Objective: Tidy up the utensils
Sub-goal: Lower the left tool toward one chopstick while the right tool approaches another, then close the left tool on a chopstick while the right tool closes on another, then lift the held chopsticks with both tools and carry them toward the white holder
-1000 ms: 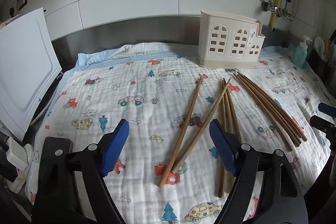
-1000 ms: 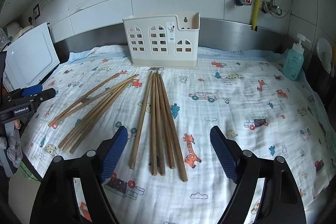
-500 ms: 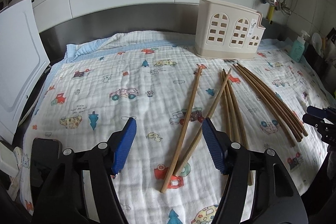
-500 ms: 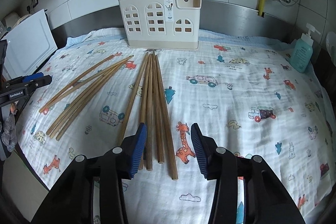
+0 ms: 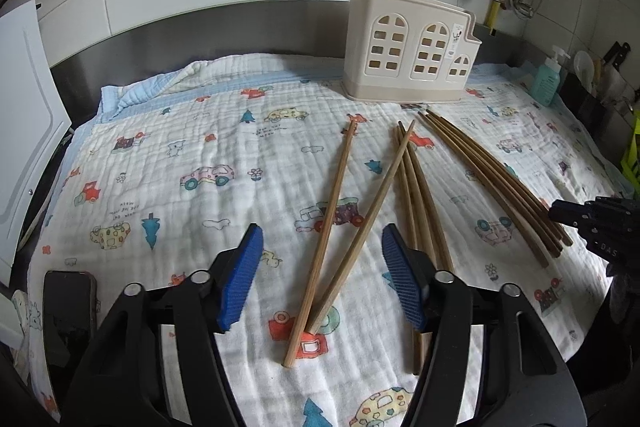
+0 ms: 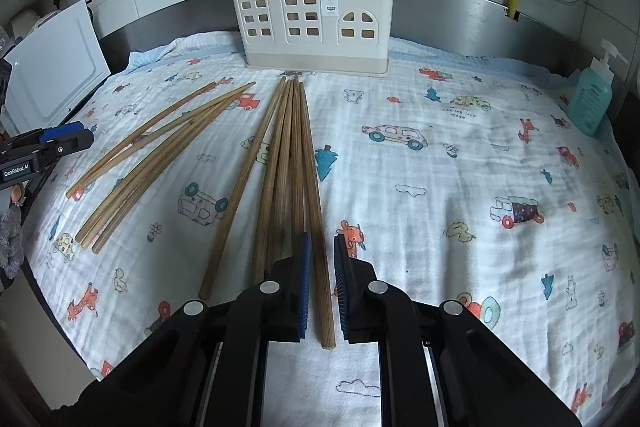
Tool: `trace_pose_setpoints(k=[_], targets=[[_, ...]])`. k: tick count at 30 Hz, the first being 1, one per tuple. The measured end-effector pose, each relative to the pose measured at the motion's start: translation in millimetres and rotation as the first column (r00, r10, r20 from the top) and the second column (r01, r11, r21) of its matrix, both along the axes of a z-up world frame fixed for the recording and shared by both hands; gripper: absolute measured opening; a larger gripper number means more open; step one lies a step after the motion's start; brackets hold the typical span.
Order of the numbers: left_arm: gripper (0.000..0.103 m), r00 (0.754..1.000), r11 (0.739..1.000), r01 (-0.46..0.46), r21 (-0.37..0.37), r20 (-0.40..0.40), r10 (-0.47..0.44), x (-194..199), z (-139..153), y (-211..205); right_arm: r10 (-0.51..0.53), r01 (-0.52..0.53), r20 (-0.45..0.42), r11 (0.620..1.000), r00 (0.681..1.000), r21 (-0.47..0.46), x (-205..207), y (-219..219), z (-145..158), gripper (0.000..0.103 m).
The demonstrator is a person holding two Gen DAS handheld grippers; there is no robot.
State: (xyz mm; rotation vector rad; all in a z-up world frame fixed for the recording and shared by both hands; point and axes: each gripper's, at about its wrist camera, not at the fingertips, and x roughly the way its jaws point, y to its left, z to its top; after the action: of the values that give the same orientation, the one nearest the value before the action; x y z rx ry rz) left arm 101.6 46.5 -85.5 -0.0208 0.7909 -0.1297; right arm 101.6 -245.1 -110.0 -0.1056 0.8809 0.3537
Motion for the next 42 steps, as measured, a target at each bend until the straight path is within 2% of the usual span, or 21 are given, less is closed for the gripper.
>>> trace_pose_setpoints(k=[2,6,10,13,14,16,21,28,32,37,42], targets=[[0.050,1.000,1.000,0.021,0.001,-0.009,-0.021,1,-2,-3,0.008,-0.008,-0.005,1.000,1.000,-0.009,0,2,-3,0.011],[0.035,0.996,0.996,0.085,0.011,-0.017,-0.084,1,-5,-12,0.012,-0.012,-0.007,1.000,1.000,-0.025,1,3,-5,0.008],[0.031,0.994,0.993,0.108,0.037,-0.035,-0.107,2,-10,-15,0.013,-0.013,-0.008,1.000,1.000,-0.023,1,3,-6,0.008],[0.026,0.995,0.996,0.084,-0.008,-0.054,-0.084,10,-11,-4,0.010,-0.011,-0.009,1.000,1.000,-0.021,2,3,-6,0.008],[0.019,0.995,0.997,0.079,-0.027,-0.059,-0.080,13,-11,0,0.009,-0.009,-0.008,1.000,1.000,-0.020,2,3,-6,0.008],[0.019,0.995,0.996,0.070,-0.053,-0.067,-0.074,19,-11,4,0.007,-0.007,-0.008,1.000,1.000,-0.021,2,3,-7,0.008],[0.018,0.994,0.998,0.062,-0.017,-0.094,-0.064,29,-19,2,0.005,-0.006,-0.006,1.000,1.000,-0.023,2,4,-7,0.008],[0.018,0.991,0.999,0.046,-0.010,-0.128,-0.047,35,-31,2,0.005,-0.005,0.002,0.999,1.000,-0.039,1,5,-8,0.008],[0.017,0.993,0.998,0.045,0.041,-0.112,-0.040,32,-33,-5,0.003,-0.003,0.009,0.999,1.000,-0.046,0,6,-8,0.008],[0.009,0.996,0.996,0.027,0.090,-0.090,-0.018,29,-34,-10,-0.004,0.005,0.021,0.999,1.000,-0.047,-2,6,-9,0.008],[0.005,0.997,0.998,0.005,0.064,-0.072,0.000,26,-29,-6,-0.013,0.014,0.028,0.999,1.000,-0.034,-7,8,-5,0.007]])
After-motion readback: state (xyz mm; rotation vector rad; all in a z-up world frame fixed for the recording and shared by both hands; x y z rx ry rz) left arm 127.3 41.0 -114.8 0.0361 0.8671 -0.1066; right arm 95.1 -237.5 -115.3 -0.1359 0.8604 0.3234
